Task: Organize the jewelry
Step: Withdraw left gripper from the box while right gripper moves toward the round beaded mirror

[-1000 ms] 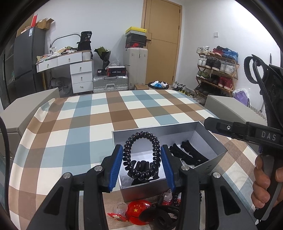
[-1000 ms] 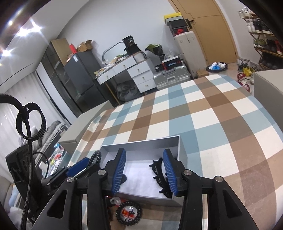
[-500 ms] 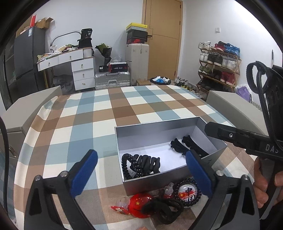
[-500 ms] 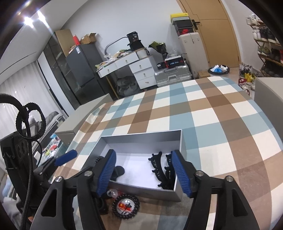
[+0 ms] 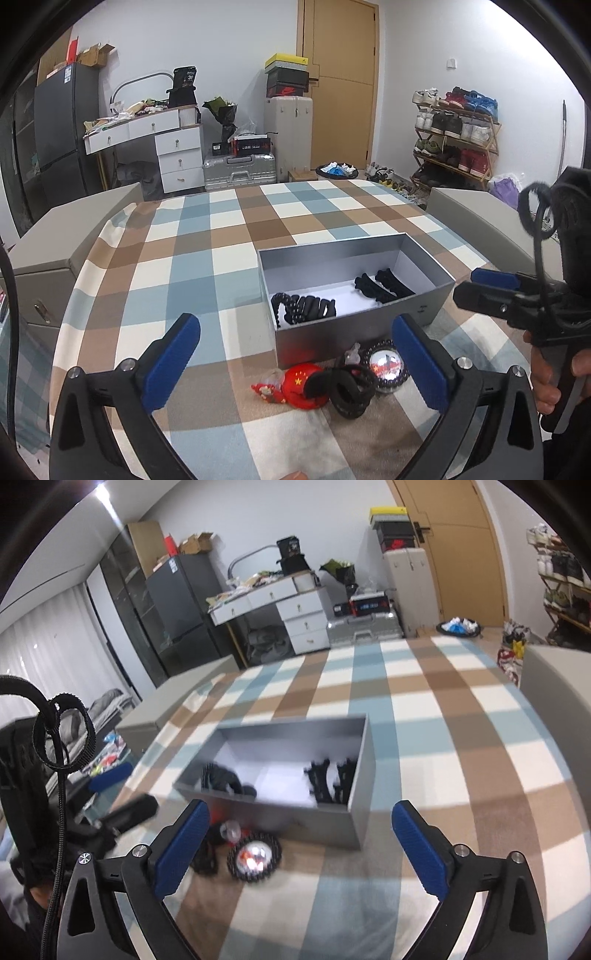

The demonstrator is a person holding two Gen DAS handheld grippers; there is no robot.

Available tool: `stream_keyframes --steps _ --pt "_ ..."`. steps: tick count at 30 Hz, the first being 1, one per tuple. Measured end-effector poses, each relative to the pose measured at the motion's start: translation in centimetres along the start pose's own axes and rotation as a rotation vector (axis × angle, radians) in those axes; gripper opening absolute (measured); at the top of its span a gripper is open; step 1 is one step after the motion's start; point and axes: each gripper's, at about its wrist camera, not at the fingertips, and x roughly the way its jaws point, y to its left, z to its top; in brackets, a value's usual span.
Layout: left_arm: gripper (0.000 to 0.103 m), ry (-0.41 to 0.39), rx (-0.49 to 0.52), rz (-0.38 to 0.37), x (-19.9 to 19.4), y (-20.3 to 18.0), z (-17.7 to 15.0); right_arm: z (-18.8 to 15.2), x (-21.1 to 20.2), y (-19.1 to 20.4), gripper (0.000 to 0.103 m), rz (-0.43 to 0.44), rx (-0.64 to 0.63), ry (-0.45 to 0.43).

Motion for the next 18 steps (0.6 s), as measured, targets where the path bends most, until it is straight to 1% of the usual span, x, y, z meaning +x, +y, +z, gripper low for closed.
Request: stream_keyframes --steps 3,8,10,12,13,15,17,18 --pt "0.101 -0.002 0.006 -0.016 -0.3 0.0 -0.9 -1.0 0.5 -0.1 0.100 0.007 -0.006 0.041" --pt "0.101 -0.011 0.026 -0.003 -0.1 -0.3 -2.0 -1.7 0.7 0.4 0.100 0.039 -0.022 0.067" --pt "0.101 -0.003 0.026 -0.003 0.1 -0.3 -2.3 -1.9 0.8 0.7 0.096 0.057 -0.028 0.072" --pt "0.101 0.006 0.032 0.004 0.5 -0.4 -2.5 -2.0 1.0 0.9 0.081 0.069 -0.030 0.087" --pt "0.101 0.008 0.032 0.005 0.6 -0.4 -2.5 -2.1 1.2 0.9 0.079 0.075 -0.031 0.096" --pt "0.101 0.015 0.019 0.001 0.8 -0.3 -2.6 -2.4 1.7 1.0 0.070 0.090 -0.032 0.116" --pt "0.101 0.020 0.003 0.018 0.8 -0.1 -2.8 -2.6 2.0 1.1 0.063 0.104 -0.033 0.133" --pt "0.102 0.025 -0.005 0.014 0.8 0.0 -2.8 -2.7 2.2 1.1 0.059 0.115 -0.032 0.140"
